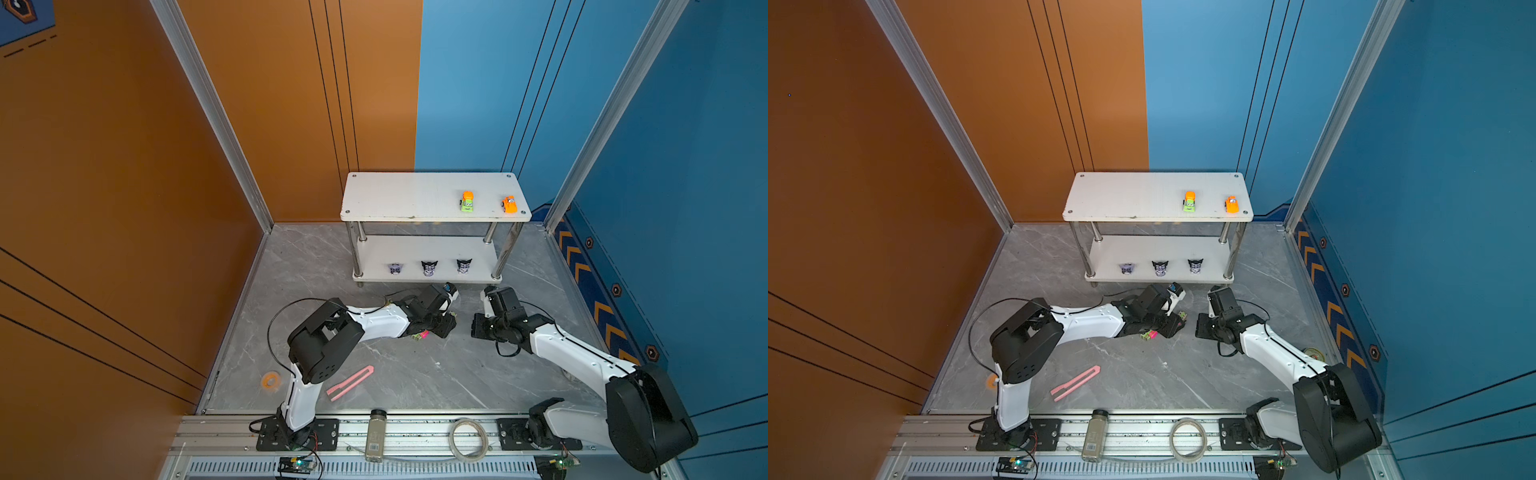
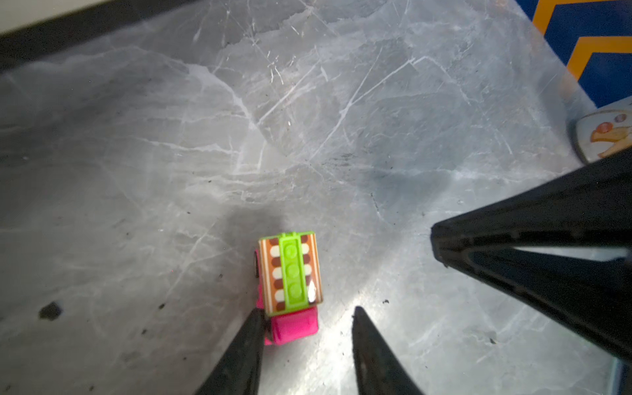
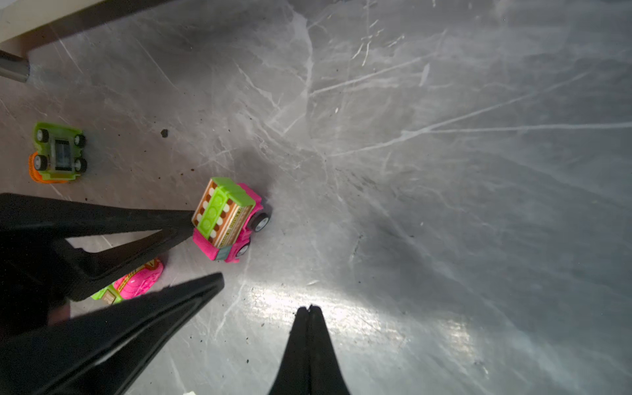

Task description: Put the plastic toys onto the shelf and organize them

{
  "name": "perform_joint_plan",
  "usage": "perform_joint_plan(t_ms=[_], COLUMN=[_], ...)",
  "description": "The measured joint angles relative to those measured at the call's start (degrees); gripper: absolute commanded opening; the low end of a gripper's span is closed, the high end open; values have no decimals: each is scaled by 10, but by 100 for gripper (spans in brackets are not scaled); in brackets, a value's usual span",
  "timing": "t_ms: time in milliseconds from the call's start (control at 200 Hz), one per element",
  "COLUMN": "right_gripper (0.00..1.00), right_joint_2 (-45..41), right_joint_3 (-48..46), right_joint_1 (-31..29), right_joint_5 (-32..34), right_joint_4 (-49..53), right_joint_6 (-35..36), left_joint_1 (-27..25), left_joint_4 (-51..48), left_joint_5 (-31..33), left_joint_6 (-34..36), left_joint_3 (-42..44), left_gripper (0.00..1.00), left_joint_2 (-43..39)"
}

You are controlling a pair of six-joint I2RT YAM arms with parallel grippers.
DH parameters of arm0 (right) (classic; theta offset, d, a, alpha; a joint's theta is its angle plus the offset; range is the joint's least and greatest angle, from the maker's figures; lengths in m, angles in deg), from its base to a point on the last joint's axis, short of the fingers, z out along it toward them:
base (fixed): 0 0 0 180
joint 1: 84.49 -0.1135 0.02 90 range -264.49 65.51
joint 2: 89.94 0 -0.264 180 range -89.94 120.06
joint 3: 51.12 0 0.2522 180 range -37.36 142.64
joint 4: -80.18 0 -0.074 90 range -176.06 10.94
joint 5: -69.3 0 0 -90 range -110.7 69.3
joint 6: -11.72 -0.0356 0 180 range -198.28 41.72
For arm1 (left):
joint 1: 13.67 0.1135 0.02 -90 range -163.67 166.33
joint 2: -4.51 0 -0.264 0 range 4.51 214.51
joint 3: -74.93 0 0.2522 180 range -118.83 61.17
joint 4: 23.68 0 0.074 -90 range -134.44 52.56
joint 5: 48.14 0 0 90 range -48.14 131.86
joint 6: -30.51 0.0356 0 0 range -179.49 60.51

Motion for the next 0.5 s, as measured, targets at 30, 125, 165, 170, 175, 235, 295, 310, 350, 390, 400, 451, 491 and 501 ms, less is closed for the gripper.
perform_joint_plan(t_ms=[30, 125, 165, 170, 175, 235, 295, 310, 350, 390, 400, 451, 491, 501], right_gripper=[0, 0, 0, 0, 0, 0, 0, 0, 0, 0, 0, 0, 0, 0], right_joint_2=[-2, -12, -16, -17, -18, -23, -28, -29, -32, -33, -33, -34, -35, -35], right_joint_3=[-1, -4, -4, -4, -4, -4, -4, -5, -6, -8, -9, -12, -15, -16], right_joint_1=[0, 2, 3, 3, 4, 6, 8, 8, 8, 9, 9, 10, 12, 12], right_joint_5=[-1, -3, -4, -4, -4, -4, -5, -5, -7, -8, -8, -8, -8, -8], right_joint_4=[2, 9, 11, 11, 12, 12, 13, 12, 13, 12, 12, 12, 13, 13], right_joint_6=[0, 2, 2, 2, 2, 2, 2, 2, 2, 2, 2, 2, 2, 2], left_joint_1=[-1, -1, -1, -1, -2, -2, -5, -5, -6, -7, -7, -7, -8, -8], left_joint_4=[-1, -7, -9, -10, -10, -13, -16, -18, -22, -24, -25, -29, -31, -32], left_joint_5=[5, 16, 19, 19, 19, 23, 28, 29, 33, 37, 37, 42, 45, 46], left_joint_6=[0, -1, -1, 0, -1, -1, -1, -1, -2, -2, -1, 0, -1, 0], left_joint_3=[-2, -7, -8, -8, -8, -9, -12, -13, -16, -19, -20, -23, -24, -25], left_gripper=[37, 35, 34, 34, 34, 32, 31, 30, 27, 26, 25, 23, 22, 22], left_joint_2=[3, 12, 15, 15, 16, 19, 19, 19, 19, 19, 19, 19, 19, 19])
